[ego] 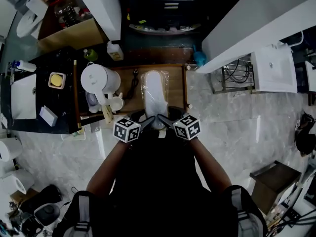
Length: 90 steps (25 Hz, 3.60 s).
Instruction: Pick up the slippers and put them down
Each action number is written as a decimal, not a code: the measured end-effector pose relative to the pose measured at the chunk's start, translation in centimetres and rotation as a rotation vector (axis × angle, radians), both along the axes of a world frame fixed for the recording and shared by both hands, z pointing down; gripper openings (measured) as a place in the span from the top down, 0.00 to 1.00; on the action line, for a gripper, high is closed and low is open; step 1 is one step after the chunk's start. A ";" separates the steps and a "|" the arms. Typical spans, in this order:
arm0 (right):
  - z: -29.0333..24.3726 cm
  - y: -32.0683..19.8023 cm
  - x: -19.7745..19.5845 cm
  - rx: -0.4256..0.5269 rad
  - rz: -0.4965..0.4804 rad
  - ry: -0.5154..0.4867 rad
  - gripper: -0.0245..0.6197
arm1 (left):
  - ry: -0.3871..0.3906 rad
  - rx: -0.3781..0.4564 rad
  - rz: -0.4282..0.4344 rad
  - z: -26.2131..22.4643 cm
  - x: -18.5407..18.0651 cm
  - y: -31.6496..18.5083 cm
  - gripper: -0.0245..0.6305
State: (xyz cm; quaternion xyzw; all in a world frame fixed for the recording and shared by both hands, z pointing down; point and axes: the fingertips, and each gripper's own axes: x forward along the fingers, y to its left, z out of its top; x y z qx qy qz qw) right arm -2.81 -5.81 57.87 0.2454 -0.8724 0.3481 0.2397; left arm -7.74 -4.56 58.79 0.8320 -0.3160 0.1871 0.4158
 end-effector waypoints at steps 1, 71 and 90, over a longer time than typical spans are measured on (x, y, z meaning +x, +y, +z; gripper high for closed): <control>-0.3 0.0 0.1 0.008 0.005 -0.001 0.60 | -0.006 0.010 0.003 -0.3 0.0 0.0 0.59; -8.8 0.3 0.8 0.188 0.103 -0.078 0.61 | 0.059 0.208 0.023 -9.1 0.5 -0.4 0.60; -9.4 0.1 -0.3 0.161 0.082 -0.078 0.61 | 0.061 0.193 0.027 -9.9 -0.7 -0.5 0.60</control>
